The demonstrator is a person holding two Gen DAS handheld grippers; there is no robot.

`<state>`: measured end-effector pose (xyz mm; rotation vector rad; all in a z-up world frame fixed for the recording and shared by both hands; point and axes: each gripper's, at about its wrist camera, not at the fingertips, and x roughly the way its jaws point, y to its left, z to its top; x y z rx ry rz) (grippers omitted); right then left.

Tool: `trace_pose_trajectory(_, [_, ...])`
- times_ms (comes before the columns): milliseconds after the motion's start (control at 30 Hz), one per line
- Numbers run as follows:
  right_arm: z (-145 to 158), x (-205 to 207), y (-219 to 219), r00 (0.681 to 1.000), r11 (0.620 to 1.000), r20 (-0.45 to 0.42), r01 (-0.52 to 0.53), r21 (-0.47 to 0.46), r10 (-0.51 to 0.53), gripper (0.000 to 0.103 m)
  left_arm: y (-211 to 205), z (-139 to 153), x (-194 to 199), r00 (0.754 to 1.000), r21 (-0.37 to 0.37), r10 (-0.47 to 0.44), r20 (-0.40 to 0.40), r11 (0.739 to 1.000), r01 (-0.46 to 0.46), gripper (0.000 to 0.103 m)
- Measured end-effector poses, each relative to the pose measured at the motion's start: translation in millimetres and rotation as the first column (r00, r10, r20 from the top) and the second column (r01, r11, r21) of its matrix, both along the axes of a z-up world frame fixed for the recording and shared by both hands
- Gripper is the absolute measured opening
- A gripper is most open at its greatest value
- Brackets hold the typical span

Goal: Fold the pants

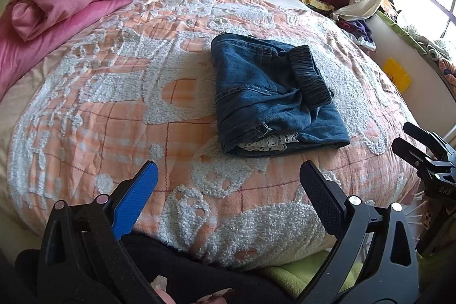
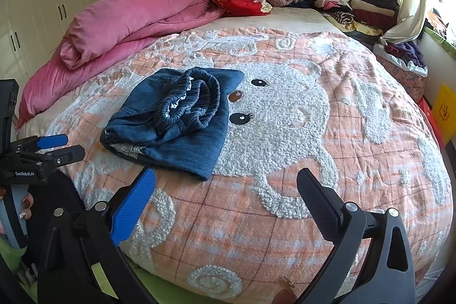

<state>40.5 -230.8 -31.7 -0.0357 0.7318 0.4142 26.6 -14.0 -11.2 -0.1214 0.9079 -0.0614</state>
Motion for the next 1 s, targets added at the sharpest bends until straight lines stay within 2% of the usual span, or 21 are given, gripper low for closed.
trace_pose_trajectory(1000, [-4.0, -1.2, 0.6, 1.0, 1.0, -0.004, -0.01, -0.004, 0.01, 0.098, 1.4, 0.5, -1.2, 1.0, 0.002, 0.012, -0.005, 1.0, -0.012, 0.093])
